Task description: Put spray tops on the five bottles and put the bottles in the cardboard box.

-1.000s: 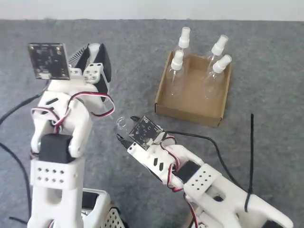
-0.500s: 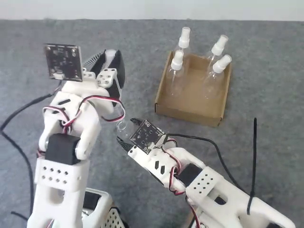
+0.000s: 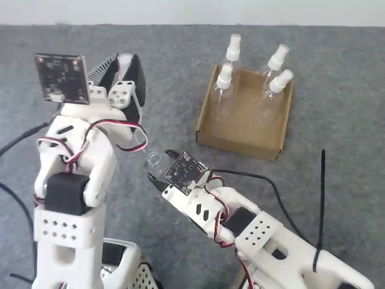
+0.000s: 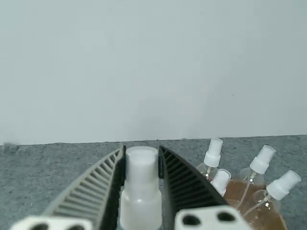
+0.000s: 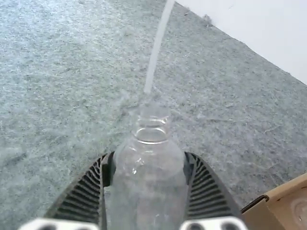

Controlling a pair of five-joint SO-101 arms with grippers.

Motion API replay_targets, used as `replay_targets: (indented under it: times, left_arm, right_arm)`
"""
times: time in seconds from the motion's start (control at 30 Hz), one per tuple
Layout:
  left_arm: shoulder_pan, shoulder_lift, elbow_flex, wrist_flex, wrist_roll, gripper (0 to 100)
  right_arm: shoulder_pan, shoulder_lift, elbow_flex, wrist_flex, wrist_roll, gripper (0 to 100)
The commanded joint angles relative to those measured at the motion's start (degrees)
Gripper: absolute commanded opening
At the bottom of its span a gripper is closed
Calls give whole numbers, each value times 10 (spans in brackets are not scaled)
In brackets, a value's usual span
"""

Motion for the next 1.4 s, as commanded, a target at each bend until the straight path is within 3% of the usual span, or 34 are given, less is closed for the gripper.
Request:
replay_targets:
  times: [0.0,0.37,0.6,0.83,1.1,1.37]
  left_arm:
    - [-2,-9,-22,-3,1,11]
    - [48,-14,69,-47,2,11]
    - [47,-14,80,-3,2,11]
    - [50,-66,105,61,1,11]
    - [51,-113,221,18,-2,12]
    - [51,-117,237,28,0,32]
  right_arm:
    - [-1,-29,-5,2,-6,6]
    - [-1,-34,-6,12,-6,6]
    - [-1,-34,-6,7,-8,6]
    - [33,-35,-10,0,-69,6]
    - [49,-35,-7,-34,-97,6]
    - [50,-35,-6,-34,-97,6]
